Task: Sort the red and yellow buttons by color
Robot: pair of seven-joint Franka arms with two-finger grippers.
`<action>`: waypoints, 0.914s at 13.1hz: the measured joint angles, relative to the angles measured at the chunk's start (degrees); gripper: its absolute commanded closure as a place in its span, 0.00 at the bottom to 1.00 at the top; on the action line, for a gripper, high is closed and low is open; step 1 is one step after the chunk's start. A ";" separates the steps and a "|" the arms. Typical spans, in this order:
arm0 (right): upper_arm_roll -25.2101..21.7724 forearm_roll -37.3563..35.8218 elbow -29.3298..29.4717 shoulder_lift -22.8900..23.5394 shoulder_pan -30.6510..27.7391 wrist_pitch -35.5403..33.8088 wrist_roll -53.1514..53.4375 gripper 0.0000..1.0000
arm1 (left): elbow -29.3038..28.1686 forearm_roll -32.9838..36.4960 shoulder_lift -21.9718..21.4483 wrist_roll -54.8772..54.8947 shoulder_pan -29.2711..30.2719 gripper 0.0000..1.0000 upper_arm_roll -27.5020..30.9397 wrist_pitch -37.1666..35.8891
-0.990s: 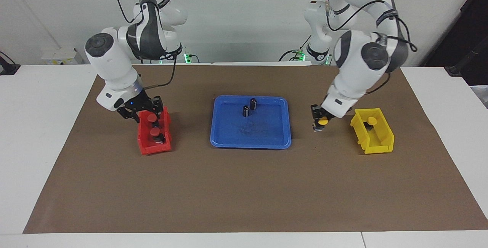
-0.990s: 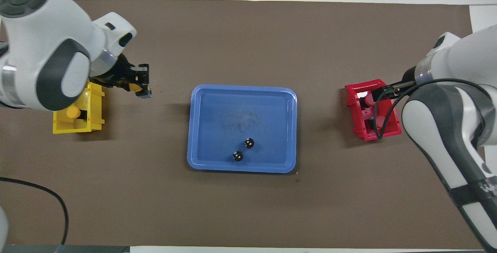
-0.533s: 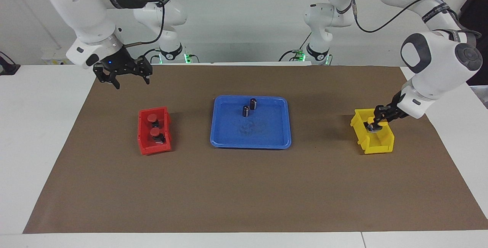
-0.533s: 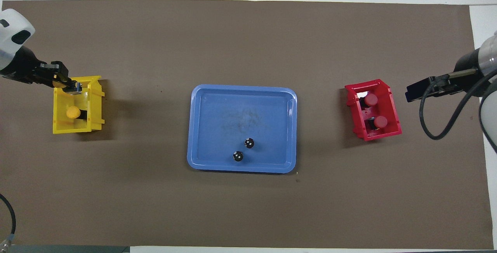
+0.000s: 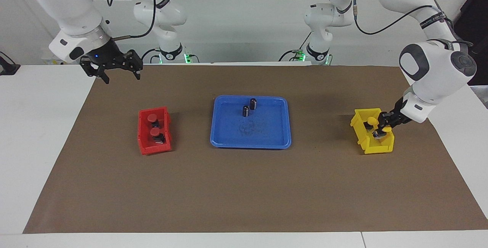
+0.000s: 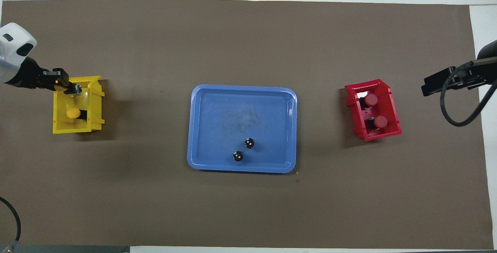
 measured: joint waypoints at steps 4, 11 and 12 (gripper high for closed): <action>-0.08 -1.92 0.55 -0.36 -1.81 0.43 0.00 0.00 | -4.55 0.00 0.21 0.00 0.00 0.99 -0.03 7.16; -1.11 -4.14 -1.59 -1.95 -1.34 0.24 0.00 0.00 | -8.24 0.00 1.09 0.01 0.00 0.37 -0.06 13.91; -1.89 -4.14 -2.15 -2.22 -0.84 1.01 0.00 0.00 | -8.24 0.00 1.09 0.01 0.00 0.37 -0.08 13.83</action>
